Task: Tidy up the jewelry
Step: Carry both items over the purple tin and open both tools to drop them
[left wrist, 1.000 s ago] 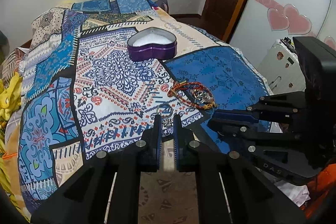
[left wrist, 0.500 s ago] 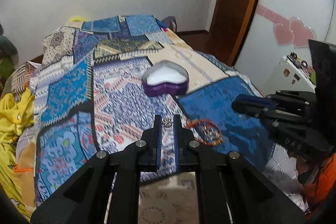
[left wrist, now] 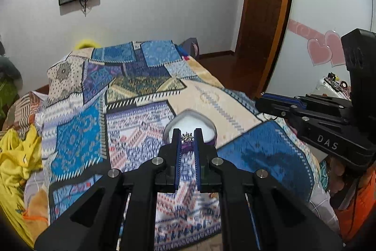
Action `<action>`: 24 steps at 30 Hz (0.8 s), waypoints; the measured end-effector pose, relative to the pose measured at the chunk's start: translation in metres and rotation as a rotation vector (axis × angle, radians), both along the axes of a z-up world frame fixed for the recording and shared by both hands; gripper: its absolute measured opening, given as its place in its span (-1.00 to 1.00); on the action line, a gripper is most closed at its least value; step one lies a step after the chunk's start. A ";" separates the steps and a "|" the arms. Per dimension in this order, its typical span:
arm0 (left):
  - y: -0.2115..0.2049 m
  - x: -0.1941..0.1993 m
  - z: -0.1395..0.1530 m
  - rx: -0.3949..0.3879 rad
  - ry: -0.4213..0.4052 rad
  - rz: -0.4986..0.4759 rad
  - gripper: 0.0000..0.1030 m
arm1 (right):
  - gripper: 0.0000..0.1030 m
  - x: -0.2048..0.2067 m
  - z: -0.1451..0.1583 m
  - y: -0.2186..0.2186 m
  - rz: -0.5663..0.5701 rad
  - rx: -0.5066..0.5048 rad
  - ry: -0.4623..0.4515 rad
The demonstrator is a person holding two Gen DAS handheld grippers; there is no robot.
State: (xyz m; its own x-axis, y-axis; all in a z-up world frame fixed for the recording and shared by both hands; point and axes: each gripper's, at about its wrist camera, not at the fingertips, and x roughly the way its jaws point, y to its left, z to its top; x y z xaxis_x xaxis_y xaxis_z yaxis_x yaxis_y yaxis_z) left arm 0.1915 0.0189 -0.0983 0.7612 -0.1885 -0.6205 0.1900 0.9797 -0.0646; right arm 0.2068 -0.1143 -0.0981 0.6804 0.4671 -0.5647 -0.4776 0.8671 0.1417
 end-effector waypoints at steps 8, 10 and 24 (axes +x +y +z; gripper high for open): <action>-0.003 0.032 -0.002 -0.008 0.001 -0.006 -0.83 | -0.83 0.023 0.000 0.004 0.009 0.009 -0.009; -0.002 0.040 -0.005 -0.010 0.007 -0.006 -0.83 | -0.83 0.031 -0.003 0.005 0.007 0.013 0.000; 0.005 0.087 -0.041 -0.022 0.079 -0.006 -0.83 | -0.83 0.066 -0.030 0.020 0.080 0.017 0.094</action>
